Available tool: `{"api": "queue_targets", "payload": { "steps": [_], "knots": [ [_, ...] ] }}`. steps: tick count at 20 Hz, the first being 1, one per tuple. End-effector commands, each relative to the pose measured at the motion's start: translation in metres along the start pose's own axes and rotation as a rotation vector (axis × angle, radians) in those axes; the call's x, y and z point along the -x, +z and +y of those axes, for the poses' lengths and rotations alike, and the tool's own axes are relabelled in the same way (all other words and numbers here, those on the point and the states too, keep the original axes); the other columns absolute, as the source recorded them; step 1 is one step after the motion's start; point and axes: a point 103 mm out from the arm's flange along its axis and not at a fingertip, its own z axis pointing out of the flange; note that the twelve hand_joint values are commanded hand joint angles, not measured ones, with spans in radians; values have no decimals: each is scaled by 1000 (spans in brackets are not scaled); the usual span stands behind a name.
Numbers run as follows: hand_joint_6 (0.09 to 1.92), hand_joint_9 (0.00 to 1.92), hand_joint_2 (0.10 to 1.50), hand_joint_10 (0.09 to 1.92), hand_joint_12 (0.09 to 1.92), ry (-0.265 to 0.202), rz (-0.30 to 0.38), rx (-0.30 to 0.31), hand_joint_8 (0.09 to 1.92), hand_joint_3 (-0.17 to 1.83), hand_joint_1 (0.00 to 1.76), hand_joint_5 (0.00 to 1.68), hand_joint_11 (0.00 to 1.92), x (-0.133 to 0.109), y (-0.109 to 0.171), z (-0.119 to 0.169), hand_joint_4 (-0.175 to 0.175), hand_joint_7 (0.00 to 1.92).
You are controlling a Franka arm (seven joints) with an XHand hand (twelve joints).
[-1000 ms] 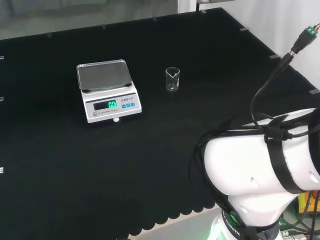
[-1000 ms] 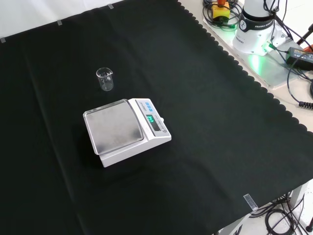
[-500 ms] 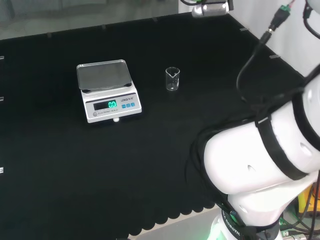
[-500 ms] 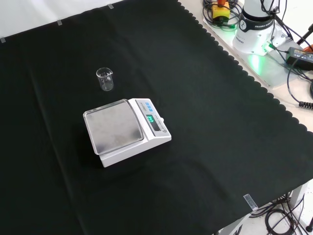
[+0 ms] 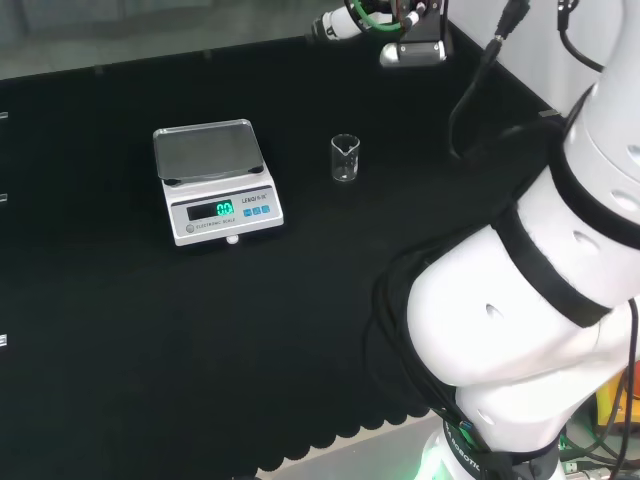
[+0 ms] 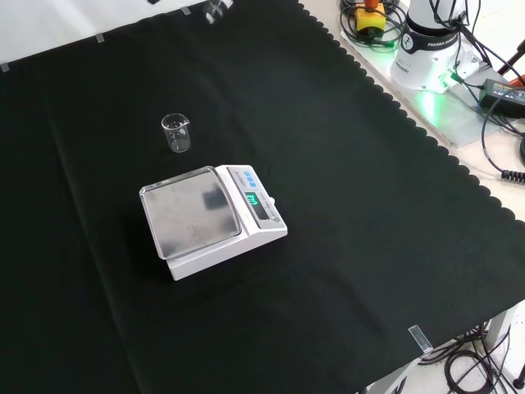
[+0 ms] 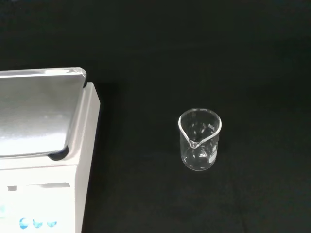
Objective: Pick up the beaker.
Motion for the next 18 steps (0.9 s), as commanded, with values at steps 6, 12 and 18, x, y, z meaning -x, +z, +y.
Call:
{"api": "queue_targets", "payload": {
  "steps": [6, 12, 18],
  "knots": [
    [87, 0, 1139, 565, 1480, -19, 32, -78, 380, -92, 310, 166, 0, 1, 46, 69, -128, 0],
    [87, 0, 1134, 571, 1482, -24, 51, -136, 390, -94, 323, 168, 0, -6, 72, 93, -128, 0],
    [87, 0, 1133, 571, 1482, -21, 45, -184, 392, -95, 330, 167, 0, -8, 96, 104, -128, 0]
  ]
}}
